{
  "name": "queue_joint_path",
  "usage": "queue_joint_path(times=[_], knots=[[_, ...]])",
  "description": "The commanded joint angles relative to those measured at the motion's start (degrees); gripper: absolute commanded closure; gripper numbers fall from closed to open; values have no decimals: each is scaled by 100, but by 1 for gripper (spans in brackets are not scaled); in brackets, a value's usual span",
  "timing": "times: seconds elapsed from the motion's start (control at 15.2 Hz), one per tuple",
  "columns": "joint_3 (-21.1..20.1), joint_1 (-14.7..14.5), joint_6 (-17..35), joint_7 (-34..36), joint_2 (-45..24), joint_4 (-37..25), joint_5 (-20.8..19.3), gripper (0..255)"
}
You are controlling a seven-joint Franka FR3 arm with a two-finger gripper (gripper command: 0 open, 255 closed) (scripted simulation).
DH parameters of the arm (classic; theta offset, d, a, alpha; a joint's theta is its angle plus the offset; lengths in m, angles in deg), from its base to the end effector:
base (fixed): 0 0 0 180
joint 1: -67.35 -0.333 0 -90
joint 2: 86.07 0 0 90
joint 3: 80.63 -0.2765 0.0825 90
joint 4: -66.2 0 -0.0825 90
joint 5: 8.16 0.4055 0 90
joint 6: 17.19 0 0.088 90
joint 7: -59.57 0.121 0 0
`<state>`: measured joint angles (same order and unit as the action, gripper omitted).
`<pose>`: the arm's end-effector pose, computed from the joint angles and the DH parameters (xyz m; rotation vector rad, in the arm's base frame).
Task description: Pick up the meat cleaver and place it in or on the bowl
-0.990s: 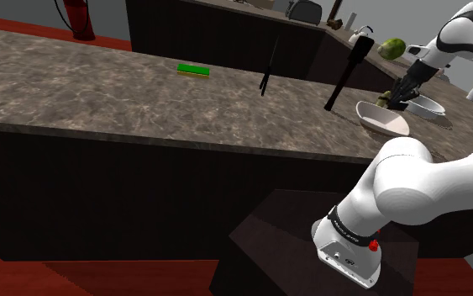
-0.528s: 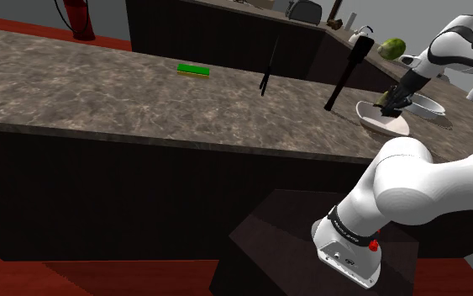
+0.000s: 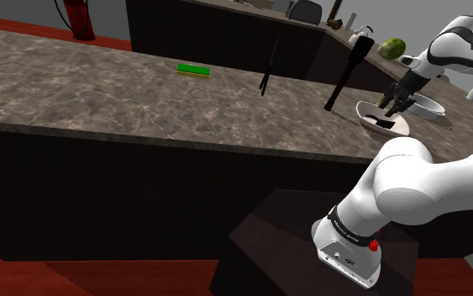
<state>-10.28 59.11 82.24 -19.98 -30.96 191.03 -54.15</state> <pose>0.1354 -0.4898 0.4103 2.9682 0.9688 0.1654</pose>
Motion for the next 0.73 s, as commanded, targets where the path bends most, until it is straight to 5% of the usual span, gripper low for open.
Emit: queue_joint_path(times=[0.0, 0.66], knots=[[0, 0, 0, 0, 0, 0, 0, 0], [-427, 20, -562, -142, -112, -527, 331, 0]])
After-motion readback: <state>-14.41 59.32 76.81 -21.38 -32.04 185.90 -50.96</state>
